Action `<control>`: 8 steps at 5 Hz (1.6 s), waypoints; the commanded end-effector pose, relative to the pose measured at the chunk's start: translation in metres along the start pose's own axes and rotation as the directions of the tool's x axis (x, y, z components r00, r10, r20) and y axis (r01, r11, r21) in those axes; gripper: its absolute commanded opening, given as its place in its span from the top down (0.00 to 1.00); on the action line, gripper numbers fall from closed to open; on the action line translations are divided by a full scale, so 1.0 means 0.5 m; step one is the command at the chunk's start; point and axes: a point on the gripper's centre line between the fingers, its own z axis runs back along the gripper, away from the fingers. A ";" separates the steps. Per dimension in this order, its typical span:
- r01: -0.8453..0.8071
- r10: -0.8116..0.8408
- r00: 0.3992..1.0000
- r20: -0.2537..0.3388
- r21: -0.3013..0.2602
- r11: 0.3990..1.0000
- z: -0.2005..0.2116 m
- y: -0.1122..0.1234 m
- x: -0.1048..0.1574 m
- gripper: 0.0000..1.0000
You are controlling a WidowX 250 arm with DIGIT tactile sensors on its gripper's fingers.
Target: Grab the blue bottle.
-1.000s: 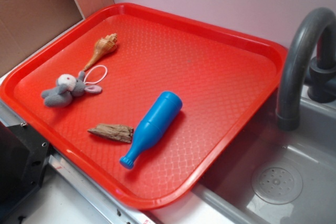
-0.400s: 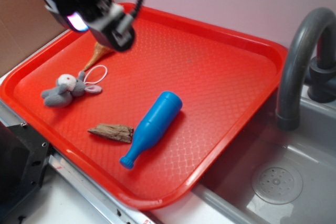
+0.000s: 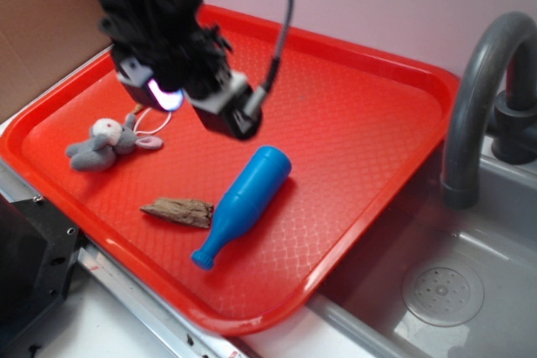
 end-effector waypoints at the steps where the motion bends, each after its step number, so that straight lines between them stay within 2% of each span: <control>1: -0.046 0.046 0.999 -0.016 0.015 0.999 -0.100 -0.013 0.030 0.00; 3: -0.042 0.040 0.996 -0.079 -0.021 0.999 -0.168 -0.010 0.017 0.00; 4: -0.034 0.033 0.994 -0.100 -0.008 0.999 -0.188 -0.001 0.011 0.00; 5: -0.028 0.028 0.994 -0.107 -0.003 1.000 -0.201 -0.004 0.003 0.28; 6: -0.026 0.025 0.994 -0.102 -0.007 1.000 -0.201 -0.004 0.002 1.00; 7: 0.007 -0.005 0.999 -0.039 0.041 0.999 -0.120 0.005 0.021 1.00; 8: 0.096 -0.099 0.994 -0.047 -0.056 0.994 -0.020 0.049 0.060 1.00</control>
